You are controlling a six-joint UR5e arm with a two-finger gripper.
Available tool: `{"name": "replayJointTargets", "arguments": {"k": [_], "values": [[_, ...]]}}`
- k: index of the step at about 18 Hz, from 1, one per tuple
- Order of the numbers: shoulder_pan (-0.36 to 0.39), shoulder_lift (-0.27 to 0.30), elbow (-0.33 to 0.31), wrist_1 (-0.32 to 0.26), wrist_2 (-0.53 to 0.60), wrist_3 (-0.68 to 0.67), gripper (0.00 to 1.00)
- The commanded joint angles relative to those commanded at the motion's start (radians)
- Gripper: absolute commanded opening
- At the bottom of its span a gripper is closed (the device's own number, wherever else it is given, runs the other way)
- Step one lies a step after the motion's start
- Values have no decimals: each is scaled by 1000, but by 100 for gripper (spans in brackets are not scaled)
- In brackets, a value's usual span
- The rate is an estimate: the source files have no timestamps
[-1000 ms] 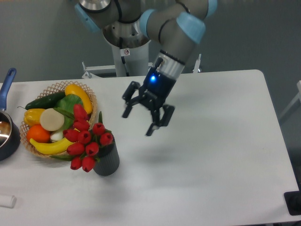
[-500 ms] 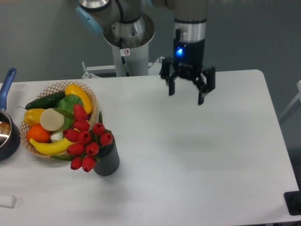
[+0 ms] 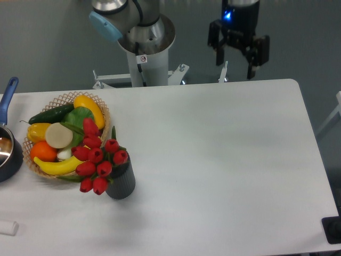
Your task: Insert the flowers into the vase
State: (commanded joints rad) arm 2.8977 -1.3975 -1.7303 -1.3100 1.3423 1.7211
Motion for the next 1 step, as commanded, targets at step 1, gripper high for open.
{"name": "replayJointTargets", "arguments": {"k": [1], "values": [[8,0,-2,0,-9,0,100]]}}
